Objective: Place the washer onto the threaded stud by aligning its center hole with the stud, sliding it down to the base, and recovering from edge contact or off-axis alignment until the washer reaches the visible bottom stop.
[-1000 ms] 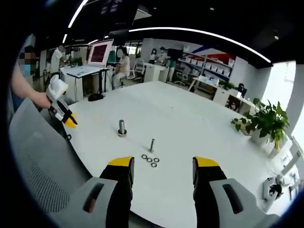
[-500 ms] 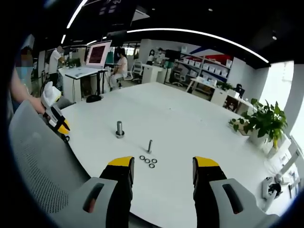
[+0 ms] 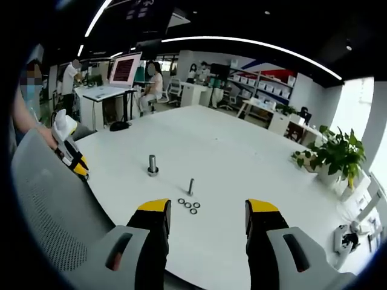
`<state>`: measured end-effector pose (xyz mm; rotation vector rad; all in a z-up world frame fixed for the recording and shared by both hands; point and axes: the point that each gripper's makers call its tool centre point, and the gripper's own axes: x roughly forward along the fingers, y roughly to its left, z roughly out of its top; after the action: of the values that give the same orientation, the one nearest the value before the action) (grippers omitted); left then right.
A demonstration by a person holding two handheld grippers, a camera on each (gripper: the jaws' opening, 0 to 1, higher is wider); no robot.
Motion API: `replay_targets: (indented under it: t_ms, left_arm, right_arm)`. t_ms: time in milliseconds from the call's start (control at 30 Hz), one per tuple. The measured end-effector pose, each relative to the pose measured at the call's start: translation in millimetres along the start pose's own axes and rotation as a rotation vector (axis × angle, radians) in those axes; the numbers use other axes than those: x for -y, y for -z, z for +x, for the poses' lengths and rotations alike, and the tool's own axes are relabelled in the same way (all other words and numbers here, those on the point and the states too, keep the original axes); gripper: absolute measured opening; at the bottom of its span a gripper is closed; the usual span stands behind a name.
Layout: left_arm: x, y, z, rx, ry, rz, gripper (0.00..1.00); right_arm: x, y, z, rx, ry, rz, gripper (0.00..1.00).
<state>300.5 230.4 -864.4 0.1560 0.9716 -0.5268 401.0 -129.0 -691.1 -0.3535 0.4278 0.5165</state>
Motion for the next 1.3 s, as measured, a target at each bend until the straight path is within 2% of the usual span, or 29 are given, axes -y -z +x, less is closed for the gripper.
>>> replay_targets:
  t_ms: [700,1067,1200,1300]
  left_arm:
    - [-3.8,3.9,5.6,-0.016,-0.003,0.056,0.11]
    - [-4.2,1.5,8.4,-0.041,-0.028,0.168,0.1]
    - [-4.2,0.5,8.4,-0.045,-0.033,0.195,0.1]
    - [-5.4,-0.5,8.8,-0.033,-0.038,0.185,0.1]
  right_arm:
    - [0.9,1.0,-0.2,-0.01,0.005,0.006,0.52]
    - [3.5,2.0,0.3,-0.008,0.009,0.011,0.52]
    - [3.6,1.7,-0.2,-0.006,0.01,0.012,0.52]
    - [3.5,1.4,-0.5,-0.007,0.01,0.011,0.51]
